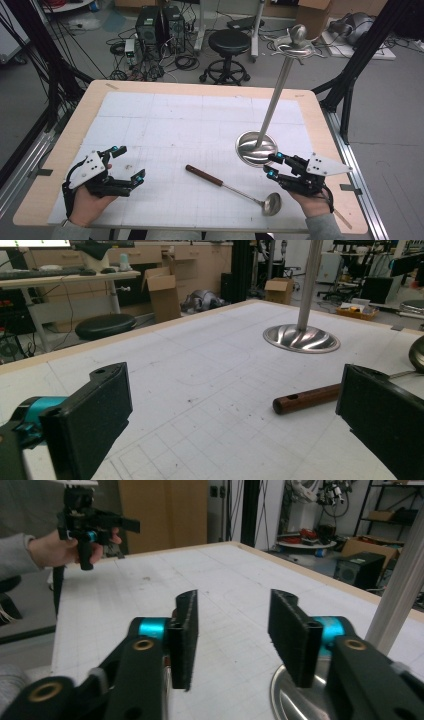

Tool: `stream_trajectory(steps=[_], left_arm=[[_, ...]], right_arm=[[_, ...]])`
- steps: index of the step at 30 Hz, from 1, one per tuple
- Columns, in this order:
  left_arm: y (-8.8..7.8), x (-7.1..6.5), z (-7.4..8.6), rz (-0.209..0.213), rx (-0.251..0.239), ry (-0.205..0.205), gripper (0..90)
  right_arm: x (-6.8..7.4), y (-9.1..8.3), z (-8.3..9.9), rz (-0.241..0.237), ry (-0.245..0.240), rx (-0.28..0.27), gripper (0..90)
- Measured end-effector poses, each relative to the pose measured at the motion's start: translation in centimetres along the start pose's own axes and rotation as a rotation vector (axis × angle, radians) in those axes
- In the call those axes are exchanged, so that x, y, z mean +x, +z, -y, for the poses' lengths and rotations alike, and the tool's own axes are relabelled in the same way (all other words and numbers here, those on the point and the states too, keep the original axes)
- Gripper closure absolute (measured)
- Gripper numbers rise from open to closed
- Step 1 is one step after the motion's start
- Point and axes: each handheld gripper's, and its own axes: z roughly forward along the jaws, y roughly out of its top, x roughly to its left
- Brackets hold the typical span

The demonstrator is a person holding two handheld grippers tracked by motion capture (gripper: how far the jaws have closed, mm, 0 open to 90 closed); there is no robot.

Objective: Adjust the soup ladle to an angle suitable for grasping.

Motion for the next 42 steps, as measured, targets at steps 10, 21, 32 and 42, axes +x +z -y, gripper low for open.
stream_trajectory(steps=[10, 21, 32, 42], left_arm=[[0.2, 0.0, 0.1, 0.002, 0.018, 0.003, 2.0], [0.1, 0.0, 0.2, -0.005, 0.019, 0.0, 2.0], [0.1, 0.1, 0.3, -0.01, 0.024, -0.004, 2.0], [0.1, 0.1, 0.3, -0.013, 0.03, -0.005, 2.0]], right_arm=[[0.7, 0.9, -0.7, -0.032, -0.028, 0.038, 88.7], [1.0, 2.9, -1.2, -0.062, -0.038, 0.082, 89.6], [0.9, 4.8, -1.8, -0.07, 0.006, 0.106, 89.7], [0.9, 6.9, -1.4, -0.097, 0.002, 0.175, 89.6]])
